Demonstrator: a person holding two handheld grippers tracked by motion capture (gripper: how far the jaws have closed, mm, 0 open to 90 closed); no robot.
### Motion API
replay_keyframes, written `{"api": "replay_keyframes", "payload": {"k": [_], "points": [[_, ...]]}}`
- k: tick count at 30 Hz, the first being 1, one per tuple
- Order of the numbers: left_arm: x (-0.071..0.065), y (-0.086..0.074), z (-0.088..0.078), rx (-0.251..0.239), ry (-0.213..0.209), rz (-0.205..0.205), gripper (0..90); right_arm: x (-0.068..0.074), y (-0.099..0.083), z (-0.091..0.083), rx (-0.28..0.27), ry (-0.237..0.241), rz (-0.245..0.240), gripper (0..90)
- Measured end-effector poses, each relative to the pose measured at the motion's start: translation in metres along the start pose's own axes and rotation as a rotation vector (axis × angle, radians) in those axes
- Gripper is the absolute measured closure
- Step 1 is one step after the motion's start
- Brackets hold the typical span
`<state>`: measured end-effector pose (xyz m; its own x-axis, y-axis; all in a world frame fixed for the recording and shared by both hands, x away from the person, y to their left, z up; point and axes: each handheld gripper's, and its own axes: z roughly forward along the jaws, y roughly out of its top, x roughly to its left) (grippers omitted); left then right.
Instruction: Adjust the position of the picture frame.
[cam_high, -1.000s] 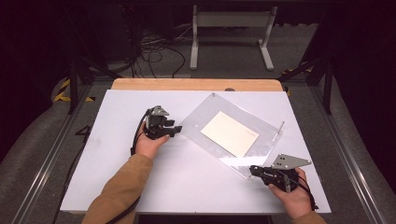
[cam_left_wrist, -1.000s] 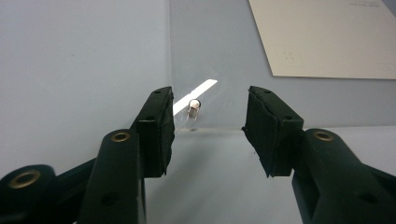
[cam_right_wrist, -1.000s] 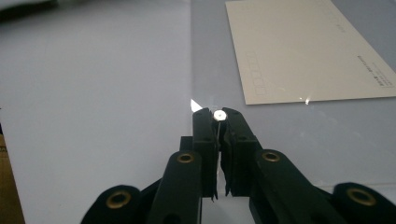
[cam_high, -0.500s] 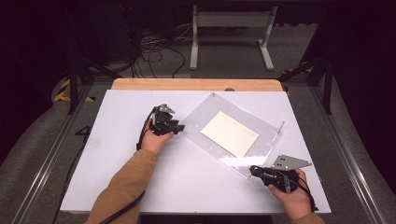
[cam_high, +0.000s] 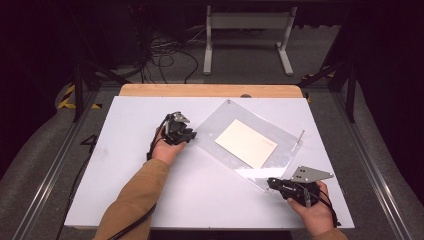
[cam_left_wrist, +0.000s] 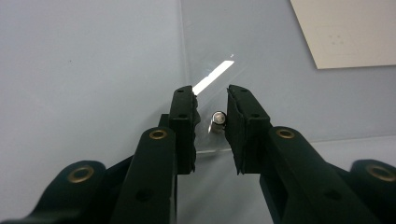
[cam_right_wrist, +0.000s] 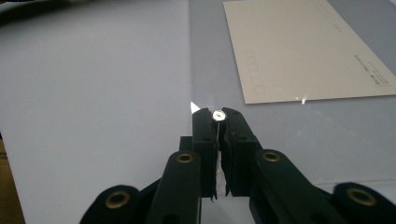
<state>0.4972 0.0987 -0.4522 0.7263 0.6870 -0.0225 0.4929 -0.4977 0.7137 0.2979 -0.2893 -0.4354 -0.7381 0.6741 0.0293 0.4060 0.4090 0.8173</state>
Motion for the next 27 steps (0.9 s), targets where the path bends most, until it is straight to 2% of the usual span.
{"api": "replay_keyframes", "payload": {"k": [1,3,4,7,10,13,17,19,23,25,27], "points": [[-0.002,0.001,-0.001,0.006,-0.026,0.006,81.1,0.0,0.0,0.0,0.0,0.0,0.0,84.3],[-0.009,0.003,0.0,0.02,0.028,0.049,82.8,0.0,0.0,0.0,0.001,0.0,-0.001,84.3],[-0.01,0.003,0.0,0.02,0.032,0.052,82.8,0.0,0.0,0.0,0.0,0.0,0.0,84.3],[-0.005,0.003,0.001,0.02,-0.005,0.027,82.8,0.0,0.0,0.0,0.0,0.002,0.002,84.3],[-0.003,0.004,0.001,0.02,-0.016,0.027,82.8,0.0,0.0,0.0,0.001,0.001,0.001,84.2],[-0.005,0.006,0.001,0.036,-0.002,0.034,83.0,0.0,0.0,0.0,0.002,0.0,0.001,84.3],[-0.006,0.005,0.0,0.031,-0.004,0.006,83.3,0.001,0.001,0.0,0.005,-0.008,-0.009,84.8],[-0.007,0.004,-0.002,0.031,-0.007,0.004,83.4,0.001,0.001,0.0,0.004,-0.011,-0.012,84.9],[-0.01,0.004,-0.014,0.015,-0.024,0.023,83.4,0.001,0.003,-0.003,-0.017,-0.016,-0.014,85.0],[-0.012,0.003,-0.019,0.013,-0.019,0.036,83.4,0.002,0.004,-0.005,-0.027,-0.02,-0.012,85.0],[-0.021,0.001,-0.031,0.026,0.001,0.09,83.4,0.001,0.005,-0.011,-0.042,-0.014,0.002,85.0]]}}
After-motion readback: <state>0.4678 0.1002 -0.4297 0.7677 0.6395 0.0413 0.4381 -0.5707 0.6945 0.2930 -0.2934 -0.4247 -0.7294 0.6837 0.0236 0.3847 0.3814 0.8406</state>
